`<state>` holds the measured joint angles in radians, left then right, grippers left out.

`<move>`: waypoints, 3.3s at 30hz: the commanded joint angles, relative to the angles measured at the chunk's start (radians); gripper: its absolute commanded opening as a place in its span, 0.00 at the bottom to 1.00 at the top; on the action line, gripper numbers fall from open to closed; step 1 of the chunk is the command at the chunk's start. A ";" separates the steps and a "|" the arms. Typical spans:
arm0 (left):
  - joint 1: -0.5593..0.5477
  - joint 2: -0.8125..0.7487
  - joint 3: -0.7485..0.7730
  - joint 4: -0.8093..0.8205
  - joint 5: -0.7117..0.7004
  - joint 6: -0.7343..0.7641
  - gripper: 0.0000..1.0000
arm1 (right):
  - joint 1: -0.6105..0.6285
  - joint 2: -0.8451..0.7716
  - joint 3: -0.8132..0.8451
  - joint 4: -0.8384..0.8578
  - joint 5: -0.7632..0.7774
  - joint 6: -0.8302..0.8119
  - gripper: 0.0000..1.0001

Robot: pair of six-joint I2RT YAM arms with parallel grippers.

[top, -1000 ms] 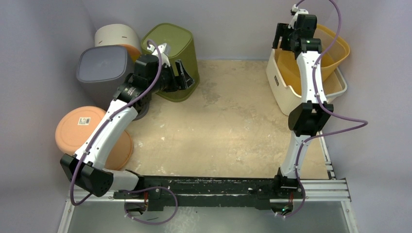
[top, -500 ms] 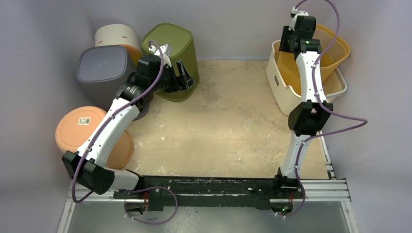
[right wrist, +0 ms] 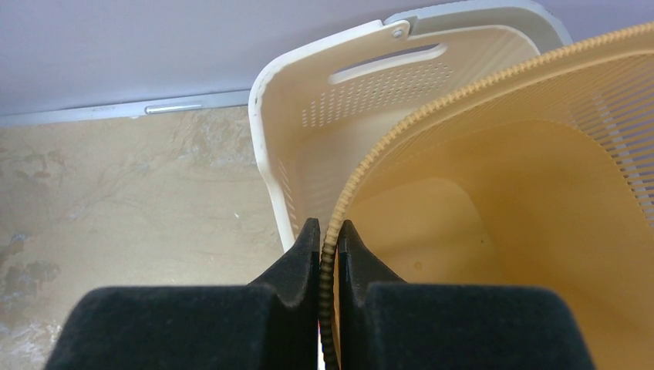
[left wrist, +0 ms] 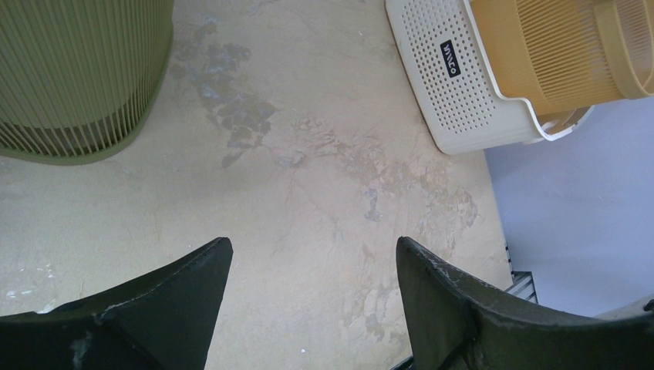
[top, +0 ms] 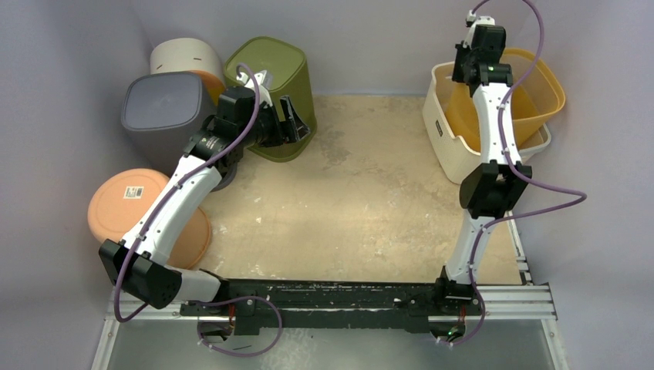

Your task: Turn the large container upside down

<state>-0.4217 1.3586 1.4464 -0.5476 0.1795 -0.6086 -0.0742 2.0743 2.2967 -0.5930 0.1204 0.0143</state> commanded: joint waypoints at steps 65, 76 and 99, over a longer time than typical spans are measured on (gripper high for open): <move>-0.004 -0.198 0.306 -0.061 -0.112 -0.045 0.76 | 0.633 -0.940 -1.177 1.104 -0.486 0.910 0.00; -0.003 -0.229 0.275 -0.091 -0.103 -0.039 0.76 | 0.755 -0.855 -1.486 1.676 -0.305 1.141 0.00; -0.004 -0.211 0.313 -0.169 -0.087 0.013 0.76 | 0.970 -0.305 -1.620 2.644 0.063 1.585 0.00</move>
<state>-0.4217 1.1454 1.7172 -0.7288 0.0807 -0.6281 0.8921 1.7828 0.6689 1.6024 0.0673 1.4807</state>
